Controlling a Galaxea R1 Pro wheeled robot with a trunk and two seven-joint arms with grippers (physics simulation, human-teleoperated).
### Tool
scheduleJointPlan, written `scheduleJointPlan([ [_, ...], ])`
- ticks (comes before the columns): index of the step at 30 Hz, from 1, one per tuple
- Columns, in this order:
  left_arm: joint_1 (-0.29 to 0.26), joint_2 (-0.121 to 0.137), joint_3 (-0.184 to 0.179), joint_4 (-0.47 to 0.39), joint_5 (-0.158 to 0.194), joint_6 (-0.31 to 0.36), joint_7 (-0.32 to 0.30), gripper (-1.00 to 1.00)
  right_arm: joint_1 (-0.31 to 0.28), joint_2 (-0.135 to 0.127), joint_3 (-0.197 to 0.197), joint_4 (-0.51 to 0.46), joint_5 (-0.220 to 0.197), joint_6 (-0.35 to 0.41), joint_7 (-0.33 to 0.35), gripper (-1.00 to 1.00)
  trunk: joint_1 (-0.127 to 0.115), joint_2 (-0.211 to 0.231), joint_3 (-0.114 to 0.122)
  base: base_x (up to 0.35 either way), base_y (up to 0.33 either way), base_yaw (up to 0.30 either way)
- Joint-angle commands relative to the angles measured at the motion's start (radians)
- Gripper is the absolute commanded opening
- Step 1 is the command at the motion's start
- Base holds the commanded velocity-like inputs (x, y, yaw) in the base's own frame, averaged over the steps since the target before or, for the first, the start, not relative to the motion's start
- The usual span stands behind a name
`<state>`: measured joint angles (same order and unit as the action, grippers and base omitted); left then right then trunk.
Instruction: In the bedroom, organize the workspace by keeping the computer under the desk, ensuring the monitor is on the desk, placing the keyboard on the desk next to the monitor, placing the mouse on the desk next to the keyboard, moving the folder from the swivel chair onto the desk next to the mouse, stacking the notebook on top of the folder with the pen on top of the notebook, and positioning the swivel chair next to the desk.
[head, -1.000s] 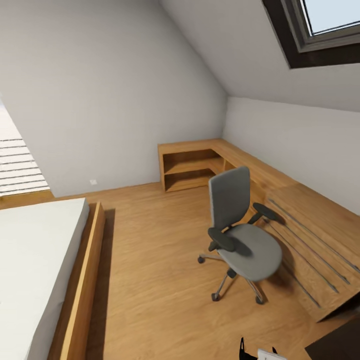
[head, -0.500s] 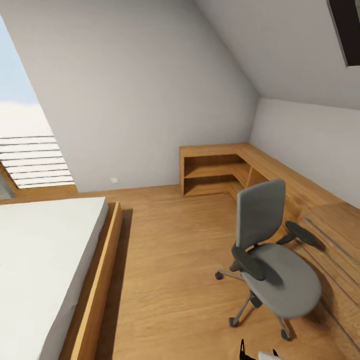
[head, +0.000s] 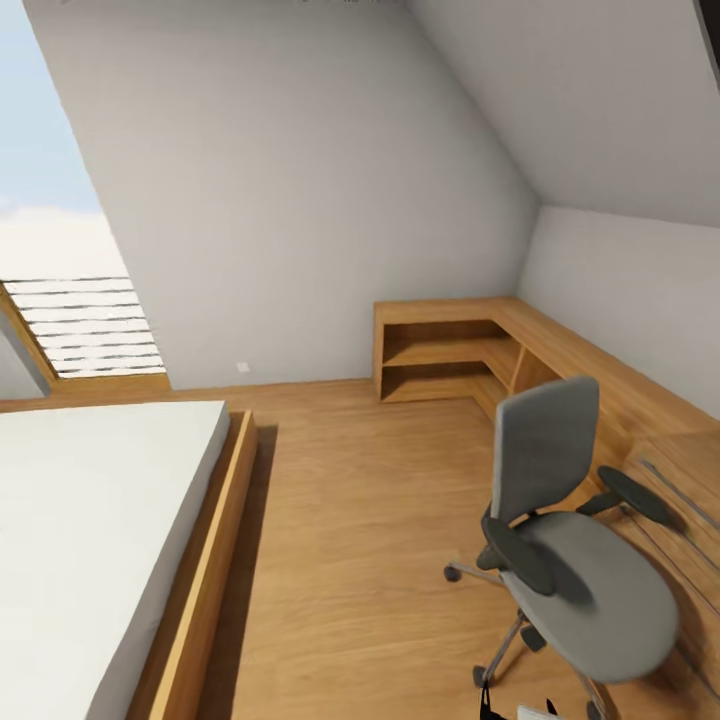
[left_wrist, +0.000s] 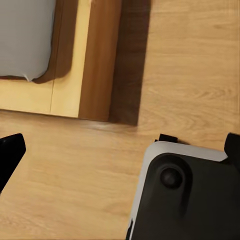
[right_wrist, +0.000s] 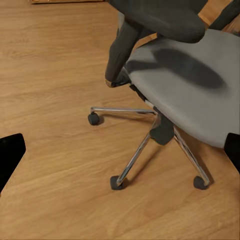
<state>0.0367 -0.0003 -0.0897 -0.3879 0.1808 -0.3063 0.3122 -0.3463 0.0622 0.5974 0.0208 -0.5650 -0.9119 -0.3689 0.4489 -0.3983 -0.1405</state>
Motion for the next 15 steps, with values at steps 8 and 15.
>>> scheduleJointPlan([
  [8, 0.001, 0.001, -0.009, -0.002, 0.019, -0.002, 0.007, 1.0, -0.001, -0.003, 0.008, 0.002, -0.003, 0.001, 0.0, 1.0, 0.001, -0.002, 0.011, 0.302, 0.0, 0.003],
  [15, 0.0, 0.0, -0.009, -0.002, 0.031, -0.002, 0.007, 1.0, 0.0, -0.004, 0.01, 0.002, -0.003, 0.006, 0.001, 1.0, 0.001, -0.002, 0.022, 0.321, 0.0, 0.0],
])
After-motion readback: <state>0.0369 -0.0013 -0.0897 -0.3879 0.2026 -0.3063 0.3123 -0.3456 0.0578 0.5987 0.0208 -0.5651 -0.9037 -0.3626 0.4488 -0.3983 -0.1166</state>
